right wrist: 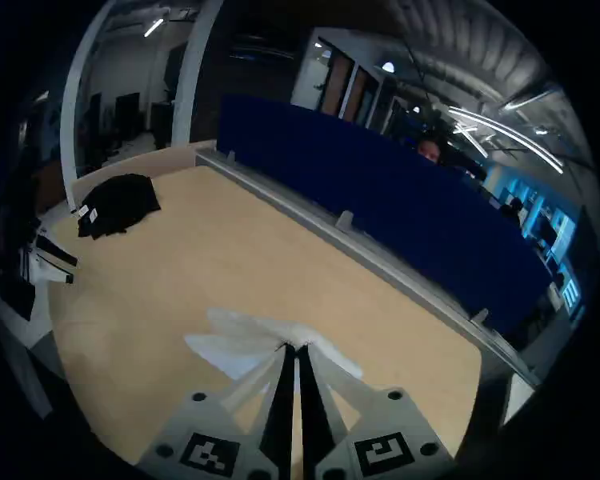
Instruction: Fold towel
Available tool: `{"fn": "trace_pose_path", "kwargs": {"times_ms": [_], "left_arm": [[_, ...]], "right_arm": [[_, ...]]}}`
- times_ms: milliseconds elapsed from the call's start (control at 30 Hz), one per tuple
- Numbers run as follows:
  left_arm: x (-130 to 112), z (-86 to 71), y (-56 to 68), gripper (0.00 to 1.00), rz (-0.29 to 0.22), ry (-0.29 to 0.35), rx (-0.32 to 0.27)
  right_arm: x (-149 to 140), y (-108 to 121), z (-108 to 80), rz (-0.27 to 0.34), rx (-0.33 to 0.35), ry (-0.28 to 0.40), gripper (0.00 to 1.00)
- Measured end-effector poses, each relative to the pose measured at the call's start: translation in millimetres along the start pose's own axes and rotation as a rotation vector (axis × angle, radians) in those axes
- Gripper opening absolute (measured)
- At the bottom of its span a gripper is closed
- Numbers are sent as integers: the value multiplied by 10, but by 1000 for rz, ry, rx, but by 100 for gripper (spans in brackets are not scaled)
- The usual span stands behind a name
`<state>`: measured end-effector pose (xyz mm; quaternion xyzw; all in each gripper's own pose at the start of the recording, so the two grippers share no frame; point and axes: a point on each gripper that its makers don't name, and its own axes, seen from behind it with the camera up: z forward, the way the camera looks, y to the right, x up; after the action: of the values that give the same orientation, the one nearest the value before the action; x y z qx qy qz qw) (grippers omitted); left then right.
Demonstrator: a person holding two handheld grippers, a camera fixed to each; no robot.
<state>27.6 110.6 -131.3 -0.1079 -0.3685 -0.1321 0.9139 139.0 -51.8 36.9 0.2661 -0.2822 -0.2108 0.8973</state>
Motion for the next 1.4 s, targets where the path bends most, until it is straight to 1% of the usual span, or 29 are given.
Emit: {"fn": "trace_pose_path", "kwargs": {"times_ms": [267,433,567,767,967,1200,1400], "left_arm": [[-11,57,68,85,3,-8,5],[-27,92,144,85,9,-17,5],[-36,125,205,85,9,-23,2],[-28,185,288,85,16,-30,1],[-6,236,384,85,26,-37,-3],[13,259,487,85,39,-43,-11],[5,272,546,85,48,-47,-17]], "right_arm": [[-257,481,-227,9,-47,-25,3],[-397,773,-353,34,-72,-27,3],[-504,979,-444,50,-87,-34,3],[-689,1237,-553,55,-109,-58,3],[-869,1378,-605,75,-117,-75,3],[-1028,1436,-681,90,-123,-88,3],[-1287,1464,-801,107,-132,-117,3]]}}
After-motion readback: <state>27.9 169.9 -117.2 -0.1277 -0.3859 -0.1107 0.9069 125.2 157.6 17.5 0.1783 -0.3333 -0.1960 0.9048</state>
